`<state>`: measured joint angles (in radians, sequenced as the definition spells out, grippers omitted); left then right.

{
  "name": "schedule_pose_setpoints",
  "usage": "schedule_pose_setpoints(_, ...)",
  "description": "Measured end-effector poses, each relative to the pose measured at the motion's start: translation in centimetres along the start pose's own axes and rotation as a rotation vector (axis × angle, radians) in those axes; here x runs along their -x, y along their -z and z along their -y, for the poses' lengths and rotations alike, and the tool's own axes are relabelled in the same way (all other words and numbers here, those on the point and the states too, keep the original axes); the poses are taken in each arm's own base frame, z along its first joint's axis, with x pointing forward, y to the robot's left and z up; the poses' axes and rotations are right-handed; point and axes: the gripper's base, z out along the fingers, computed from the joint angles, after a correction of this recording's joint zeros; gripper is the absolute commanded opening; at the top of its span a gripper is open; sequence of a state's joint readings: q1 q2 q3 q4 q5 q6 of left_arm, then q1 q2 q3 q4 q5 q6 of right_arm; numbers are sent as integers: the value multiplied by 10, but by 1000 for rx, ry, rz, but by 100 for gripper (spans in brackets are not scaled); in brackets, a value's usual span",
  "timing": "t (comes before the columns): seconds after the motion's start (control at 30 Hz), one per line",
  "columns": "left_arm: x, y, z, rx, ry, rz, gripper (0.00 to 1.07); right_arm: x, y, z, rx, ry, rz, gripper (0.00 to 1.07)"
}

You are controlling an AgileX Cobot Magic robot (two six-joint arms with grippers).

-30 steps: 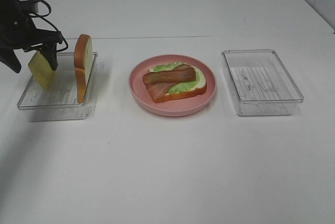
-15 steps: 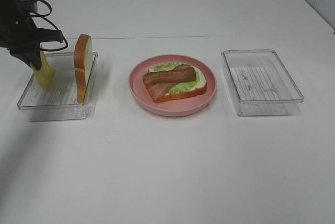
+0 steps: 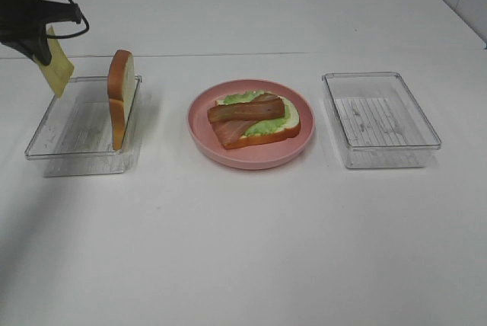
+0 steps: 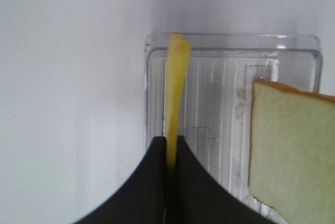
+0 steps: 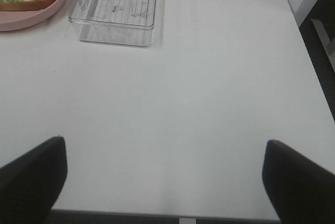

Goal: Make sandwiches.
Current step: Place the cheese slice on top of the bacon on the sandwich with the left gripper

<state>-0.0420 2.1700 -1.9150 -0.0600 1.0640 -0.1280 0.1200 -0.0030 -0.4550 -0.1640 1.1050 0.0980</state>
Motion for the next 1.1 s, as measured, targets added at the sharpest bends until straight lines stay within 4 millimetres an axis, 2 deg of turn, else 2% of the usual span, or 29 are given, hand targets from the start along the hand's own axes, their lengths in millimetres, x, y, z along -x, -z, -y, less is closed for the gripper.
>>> schedule_pose_setpoints(0.07, 1, 8, 3, -5, -7, 20, 0, 0, 0, 0, 0, 0, 0, 99)
schedule_pose_setpoints(0.1, 3, 21, 12, -16, -22, 55, 0, 0, 0, 0, 0, 0, 0, 99)
schedule_pose_setpoints(0.17, 4, 27, 16, -22, -32, 72, 0, 0, 0, 0, 0, 0, 0, 99)
schedule_pose_setpoints(0.2, 7, 42, 29, -40, -54, 116, 0, 0, 0, 0, 0, 0, 0, 99)
schedule_pose_setpoints(0.27, 9, 49, 34, -49, -64, 140, 0, 0, 0, 0, 0, 0, 0, 99)
schedule_pose_setpoints(0.3, 11, 61, 47, -76, -83, 175, 0, 0, 0, 0, 0, 0, 0, 99)
schedule_pose_setpoints(0.33, 11, 61, 47, -76, -83, 175, 0, 0, 0, 0, 0, 0, 0, 99)
schedule_pose_setpoints(0.4, 12, 74, 71, -135, -109, 220, 0, 0, 0, 0, 0, 0, 0, 99)
schedule_pose_setpoints(0.43, 12, 74, 71, -135, -109, 220, 0, 0, 0, 0, 0, 0, 0, 99)
schedule_pose_setpoints(0.47, 12, 76, 79, -162, -114, 233, 0, 0, 0, 0, 0, 0, 0, 99)
schedule_pose_setpoints(0.5, 10, 80, 96, -220, -119, 250, 0, 0, 0, 0, 0, 0, 0, 99)
schedule_pose_setpoints(0.53, 10, 80, 96, -220, -119, 250, 0, 0, 0, 0, 0, 0, 0, 99)
schedule_pose_setpoints(0.57, 7, 82, 111, -279, -117, 260, 0, 0, 0, 0, 0, 0, 0, 99)
schedule_pose_setpoints(0.6, 7, 82, 111, -279, -117, 260, 0, 0, 0, 0, 0, 0, 0, 99)
schedule_pose_setpoints(0.63, 3, 84, 127, -341, -117, 263, 0, 0, 0, 0, 0, 0, 0, 99)
schedule_pose_setpoints(0.67, 0, 85, 135, -371, -121, 264, 0, 0, 0, 0, 0, 0, 0, 99)
schedule_pose_setpoints(0.7, 0, 85, 135, -371, -121, 264, 0, 0, 0, 0, 0, 0, 0, 99)
schedule_pose_setpoints(0.77, -8, 86, 159, -448, -144, 263, 0, 0, 0, 0, 0, 0, 0, 99)
schedule_pose_setpoints(0.8, -8, 86, 159, -448, -144, 263, 0, 0, 0, 0, 0, 0, 0, 99)
schedule_pose_setpoints(0.87, -16, 81, 181, -509, -173, 243, 0, 0, 0, 0, 0, 0, 0, 99)
schedule_pose_setpoints(0.9, -16, 81, 181, -509, -173, 243, 0, 0, 0, 0, 0, 0, 0, 99)
schedule_pose_setpoints(0.93, -22, 75, 194, -540, -189, 223, 0, 0, 0, 0, 0, 0, 0, 99)
schedule_pose_setpoints(0.97, -22, 75, 194, -540, -189, 223, 0, 0, 0, 0, 0, 0, 0, 99)
schedule_pose_setpoints(1.0, -29, 67, 206, -567, -207, 198, 0, 0, 0, 0, 0, 0, 0, 99)
schedule_pose_setpoints(1.07, -32, 62, 212, -580, -212, 182, 0, 0, 0, 0, 0, 0, 0, 99)
schedule_pose_setpoints(1.1, -37, 51, 220, -601, -222, 155, 0, 0, 0, 0, 0, 0, 0, 99)
